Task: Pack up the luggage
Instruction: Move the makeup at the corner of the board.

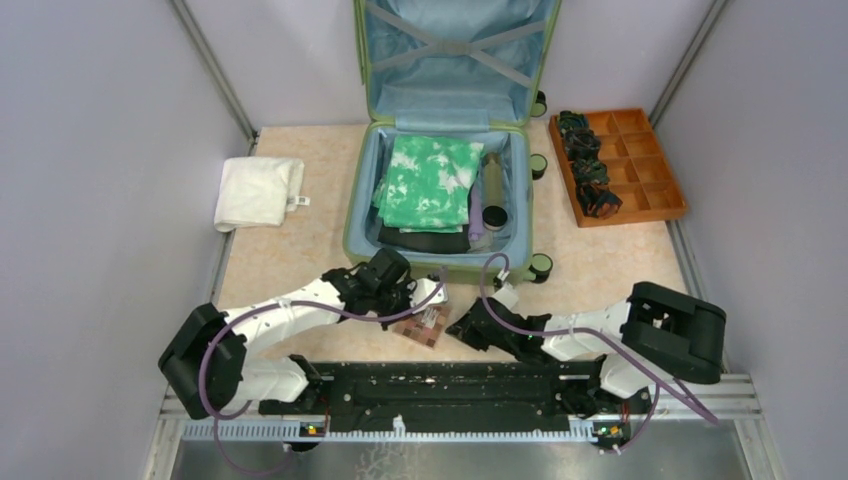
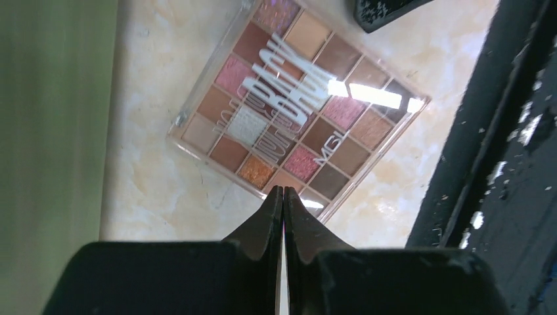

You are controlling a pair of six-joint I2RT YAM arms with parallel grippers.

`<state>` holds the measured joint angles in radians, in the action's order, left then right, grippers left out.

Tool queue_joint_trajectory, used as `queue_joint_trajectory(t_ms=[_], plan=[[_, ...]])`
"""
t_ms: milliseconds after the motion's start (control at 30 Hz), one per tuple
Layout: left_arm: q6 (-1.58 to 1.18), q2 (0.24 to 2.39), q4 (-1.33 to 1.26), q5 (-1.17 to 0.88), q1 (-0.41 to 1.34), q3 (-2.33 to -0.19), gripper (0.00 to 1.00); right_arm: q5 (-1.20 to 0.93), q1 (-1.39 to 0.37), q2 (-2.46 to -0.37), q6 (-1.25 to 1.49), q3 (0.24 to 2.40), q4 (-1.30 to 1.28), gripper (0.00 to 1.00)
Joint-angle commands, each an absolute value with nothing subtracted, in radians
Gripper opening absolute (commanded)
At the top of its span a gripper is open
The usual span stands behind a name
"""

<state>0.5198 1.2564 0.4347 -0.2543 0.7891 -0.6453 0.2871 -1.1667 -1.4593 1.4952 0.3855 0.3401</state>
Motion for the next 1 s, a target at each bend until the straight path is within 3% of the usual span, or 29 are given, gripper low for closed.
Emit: queue_joint_trajectory(t_ms=[0,167,233,267,333,400,433,567,967], plan=[[0.489,1.240,0.463,-0.307,0.802,-0.721,0.08,0.339,-1.166,-1.361,1.441,0.376,0.260,0.04],[0.487,1.244,0.495,-0.247,0.804,-0.769,0.07,0.380,-1.167,-1.265,1.449,0.378,0.145,0.05],[0.485,1.235,0.534,-0.186,0.803,-0.795,0.08,0.393,-1.167,-1.246,1.426,0.377,0.113,0.12],[0.491,1.223,0.547,-0.164,0.800,-0.794,0.10,0.404,-1.167,-1.242,1.402,0.385,0.092,0.22],[0.523,1.185,0.571,-0.157,0.798,-0.769,0.22,0.427,-1.165,-1.248,1.339,0.422,0.027,0.47],[0.587,1.125,0.575,-0.191,0.799,-0.708,0.52,0.453,-1.164,-1.267,1.282,0.465,-0.039,0.74],[0.613,1.102,0.573,-0.200,0.799,-0.676,0.63,0.457,-1.160,-1.276,1.247,0.475,-0.042,0.79],[0.671,1.104,0.566,-0.219,0.802,-0.592,0.98,0.454,-1.139,-1.298,1.175,0.494,0.026,0.84],[0.788,1.119,0.419,-0.267,0.809,-0.496,0.97,0.344,-1.023,-1.494,0.997,0.569,0.243,0.77]])
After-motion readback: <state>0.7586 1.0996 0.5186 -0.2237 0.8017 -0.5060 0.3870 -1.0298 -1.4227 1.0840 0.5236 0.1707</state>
